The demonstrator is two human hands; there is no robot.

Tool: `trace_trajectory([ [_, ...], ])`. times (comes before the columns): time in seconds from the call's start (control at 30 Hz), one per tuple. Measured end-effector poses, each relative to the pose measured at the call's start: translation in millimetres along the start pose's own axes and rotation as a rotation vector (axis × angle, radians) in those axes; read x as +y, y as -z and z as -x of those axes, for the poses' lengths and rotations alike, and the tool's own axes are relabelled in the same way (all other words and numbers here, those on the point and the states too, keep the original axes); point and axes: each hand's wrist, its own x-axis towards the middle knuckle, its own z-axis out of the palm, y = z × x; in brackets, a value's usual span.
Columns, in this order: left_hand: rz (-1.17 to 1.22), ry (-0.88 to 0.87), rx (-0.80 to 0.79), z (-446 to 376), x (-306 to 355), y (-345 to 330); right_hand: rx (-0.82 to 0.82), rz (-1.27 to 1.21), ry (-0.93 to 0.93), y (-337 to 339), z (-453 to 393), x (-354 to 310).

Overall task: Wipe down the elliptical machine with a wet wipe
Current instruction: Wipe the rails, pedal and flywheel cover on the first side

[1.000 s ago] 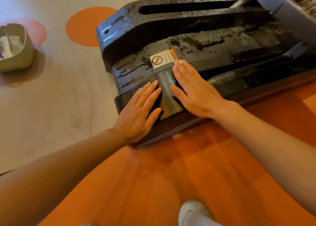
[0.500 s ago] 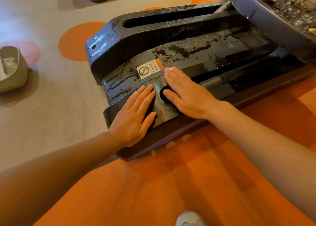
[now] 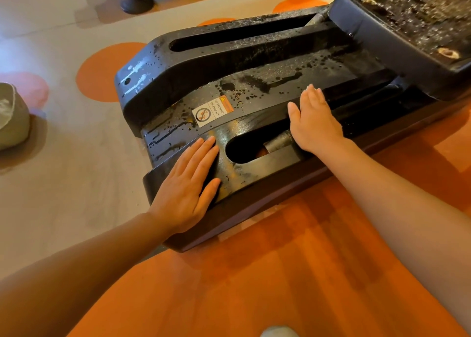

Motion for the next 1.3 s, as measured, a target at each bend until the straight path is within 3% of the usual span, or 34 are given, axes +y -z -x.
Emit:
trace_trajectory([
  [0.1, 0.008, -0.005, 0.009, 0, -1, -1, 0.004, -0.053, 0.025, -2, 3, -9],
  [0.23, 0.026, -0.007, 0.015, 0, -1, -1, -0.064, -0.046, 0.341, -6, 22, -25],
  [0.3, 0.022, -0.003, 0.012, 0, -1, -2, -0.092, -0.008, 0.401, -7, 29, -25],
  [0.37, 0.017, -0.006, 0.01, 0, -2, -2, -0.058, -0.005, 0.326, -6, 26, -17],
  [0.53, 0.021, -0.009, 0.011, 1, -3, -2, -0.026, -0.046, -0.159, 7, -4, 3],
  [0.67, 0.027, -0.013, 0.019, 1, -3, -2, 0.008, -0.075, -0.234, 7, -13, -1],
  [0.73, 0.033, -0.016, 0.024, 1, -4, -3, 0.018, -0.085, -0.134, 4, -9, -7],
  [0.93, 0.03, -0.014, 0.027, 1, -4, -3, -0.077, -0.087, 0.464, -7, 27, -41],
  [1.07, 0.012, 0.006, 0.024, 2, -3, -3, -0.127, -0.092, 0.606, -11, 47, -59],
  [1.3, 0.045, 0.104, 0.128, 9, 2, -8, -0.025, -0.012, 0.841, -38, 90, -78],
])
